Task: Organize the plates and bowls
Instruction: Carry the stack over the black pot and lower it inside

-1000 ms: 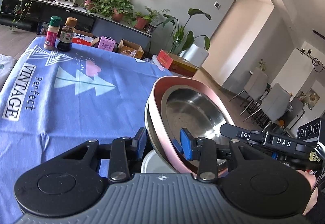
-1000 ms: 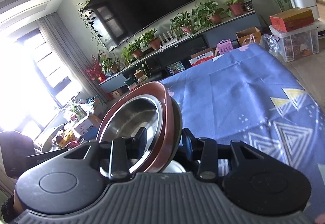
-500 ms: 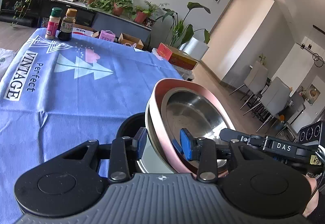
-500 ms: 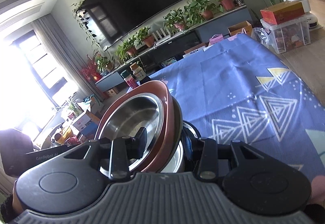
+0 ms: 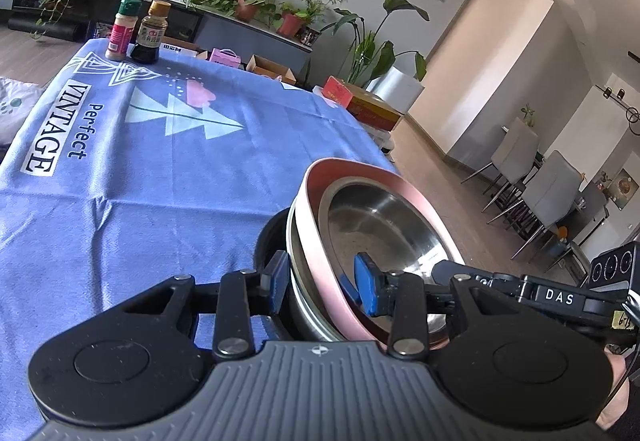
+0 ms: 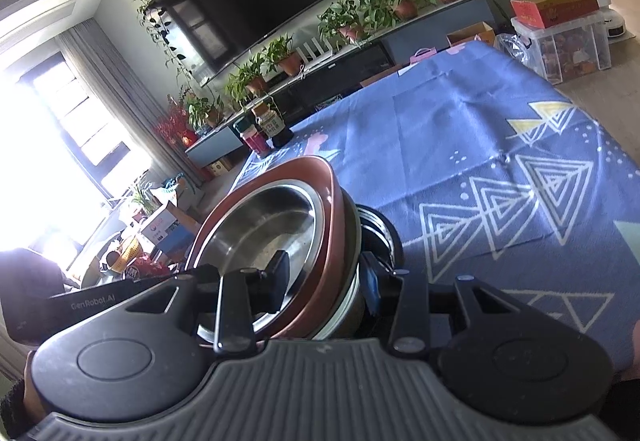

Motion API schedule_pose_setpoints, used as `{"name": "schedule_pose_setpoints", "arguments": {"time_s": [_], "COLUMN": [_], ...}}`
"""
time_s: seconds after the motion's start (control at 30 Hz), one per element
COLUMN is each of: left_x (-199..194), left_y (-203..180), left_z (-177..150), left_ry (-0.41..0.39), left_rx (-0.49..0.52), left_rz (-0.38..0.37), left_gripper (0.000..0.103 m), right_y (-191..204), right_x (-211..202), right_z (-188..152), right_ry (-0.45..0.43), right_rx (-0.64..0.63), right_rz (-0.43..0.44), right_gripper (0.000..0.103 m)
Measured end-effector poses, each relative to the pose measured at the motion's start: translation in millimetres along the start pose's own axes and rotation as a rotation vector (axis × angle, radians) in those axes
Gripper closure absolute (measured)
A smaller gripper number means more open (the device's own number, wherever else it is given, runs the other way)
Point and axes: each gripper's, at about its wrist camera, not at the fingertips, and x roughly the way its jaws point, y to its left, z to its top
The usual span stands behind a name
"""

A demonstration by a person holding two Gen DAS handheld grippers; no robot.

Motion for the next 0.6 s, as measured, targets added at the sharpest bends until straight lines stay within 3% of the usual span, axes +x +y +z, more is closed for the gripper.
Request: {"name": "schedule_pose_setpoints", "arguments": {"time_s": [0.6], "left_x": [4.9], "left_y": [10.9], "left_z": [-3.3], "left_ry": [0.025], "left_rx": [-0.030], "left_rz": [-0.021], "left_gripper": [0.070], "right_y": [8.6], "right_x": [6.8], "right_z": [-6.4], "right_ry": [0.040], "right_rx": [-0.016], "right_rz": [-0.061], "right_gripper": [0.031]}}
